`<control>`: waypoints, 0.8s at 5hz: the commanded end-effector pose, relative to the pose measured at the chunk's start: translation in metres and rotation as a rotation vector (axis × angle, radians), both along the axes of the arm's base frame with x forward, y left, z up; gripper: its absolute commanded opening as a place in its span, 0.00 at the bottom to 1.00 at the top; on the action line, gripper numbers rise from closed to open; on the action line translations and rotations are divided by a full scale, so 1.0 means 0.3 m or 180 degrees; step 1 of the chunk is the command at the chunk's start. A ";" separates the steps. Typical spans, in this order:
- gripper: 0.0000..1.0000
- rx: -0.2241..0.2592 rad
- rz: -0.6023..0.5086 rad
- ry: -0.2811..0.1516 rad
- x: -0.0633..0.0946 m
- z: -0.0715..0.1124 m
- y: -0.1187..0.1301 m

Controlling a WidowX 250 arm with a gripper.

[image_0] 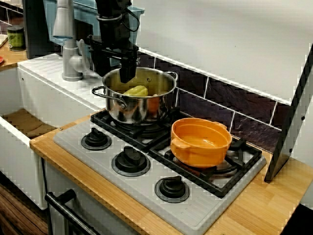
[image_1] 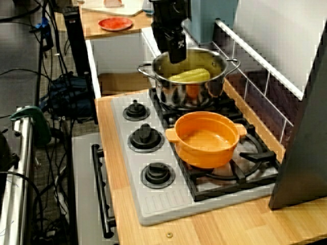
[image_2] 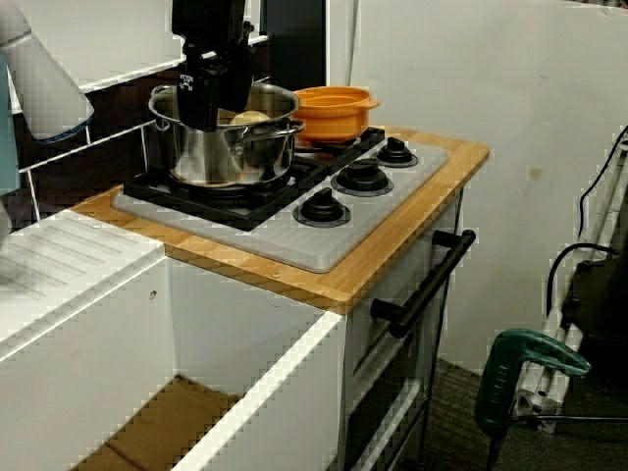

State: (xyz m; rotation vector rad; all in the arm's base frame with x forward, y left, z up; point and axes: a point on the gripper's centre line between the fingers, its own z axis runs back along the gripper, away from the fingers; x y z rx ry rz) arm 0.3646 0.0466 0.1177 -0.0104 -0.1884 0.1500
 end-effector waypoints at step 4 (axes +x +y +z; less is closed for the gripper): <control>1.00 0.0059 -0.0224 -0.0356 0.033 0.178 -0.118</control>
